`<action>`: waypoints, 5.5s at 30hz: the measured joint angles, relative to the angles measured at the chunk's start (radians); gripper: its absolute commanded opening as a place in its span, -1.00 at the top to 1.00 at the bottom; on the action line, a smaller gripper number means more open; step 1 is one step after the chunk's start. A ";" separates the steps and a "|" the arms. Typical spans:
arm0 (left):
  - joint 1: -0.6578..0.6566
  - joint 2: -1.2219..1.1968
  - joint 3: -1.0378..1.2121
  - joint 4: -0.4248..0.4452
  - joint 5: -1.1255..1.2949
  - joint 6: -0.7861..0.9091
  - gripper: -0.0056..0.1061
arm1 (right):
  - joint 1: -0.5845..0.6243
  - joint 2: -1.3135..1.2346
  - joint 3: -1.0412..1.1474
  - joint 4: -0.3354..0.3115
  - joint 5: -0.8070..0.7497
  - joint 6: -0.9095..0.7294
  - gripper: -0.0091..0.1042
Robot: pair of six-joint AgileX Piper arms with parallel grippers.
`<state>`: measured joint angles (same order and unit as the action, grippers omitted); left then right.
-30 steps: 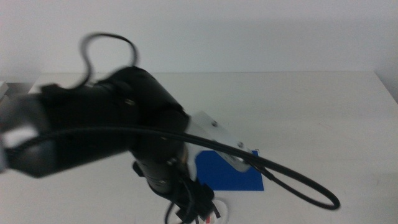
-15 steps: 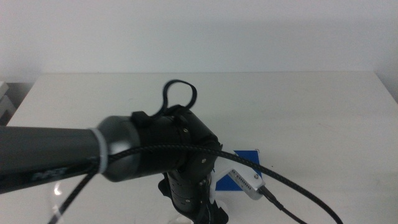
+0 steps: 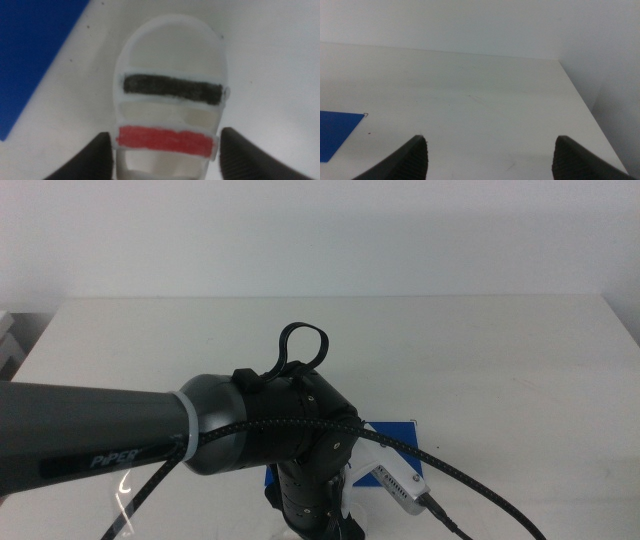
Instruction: Use one arm to grab the shoe from the table and place it on the mat.
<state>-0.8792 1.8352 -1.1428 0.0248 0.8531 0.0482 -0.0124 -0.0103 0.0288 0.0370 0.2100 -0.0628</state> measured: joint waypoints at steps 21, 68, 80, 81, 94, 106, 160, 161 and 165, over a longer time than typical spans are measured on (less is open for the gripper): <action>0.010 -0.001 -0.220 -0.010 0.261 0.107 0.92 | 0.000 0.000 0.000 0.000 0.000 0.000 -0.30; 0.104 0.303 -0.755 0.015 0.373 -0.881 0.92 | 0.000 0.000 0.000 0.000 0.000 0.000 -0.30; 0.104 0.303 -0.755 0.071 0.373 -1.628 0.92 | 0.000 0.000 0.000 0.000 0.000 0.000 -0.30; 0.104 0.303 -0.755 0.080 0.373 -1.683 0.92 | 0.000 0.000 0.000 0.000 0.000 0.000 -0.30; 0.104 0.303 -0.755 0.140 0.372 -2.144 0.92 | 0.000 0.000 0.000 0.000 0.000 0.000 -0.30; 0.104 0.342 -0.758 0.157 0.371 -2.144 0.92 | 0.000 0.000 0.000 0.000 0.000 0.000 -0.30; 0.108 -0.123 -0.761 0.298 0.394 -1.351 -0.75 | 0.000 0.000 0.000 0.000 0.000 0.000 -0.30; 0.108 -0.145 -0.761 0.314 0.395 -1.246 -0.75 | 0.000 0.000 0.000 0.000 0.000 0.000 -0.30; 0.108 -0.222 -0.761 0.378 0.402 -0.808 -0.75 | 0.000 0.000 0.000 0.000 0.000 0.000 -0.30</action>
<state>-0.7712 1.6133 -1.9040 0.4028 1.2555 -0.7601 -0.0124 -0.0103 0.0288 0.0370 0.2100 -0.0628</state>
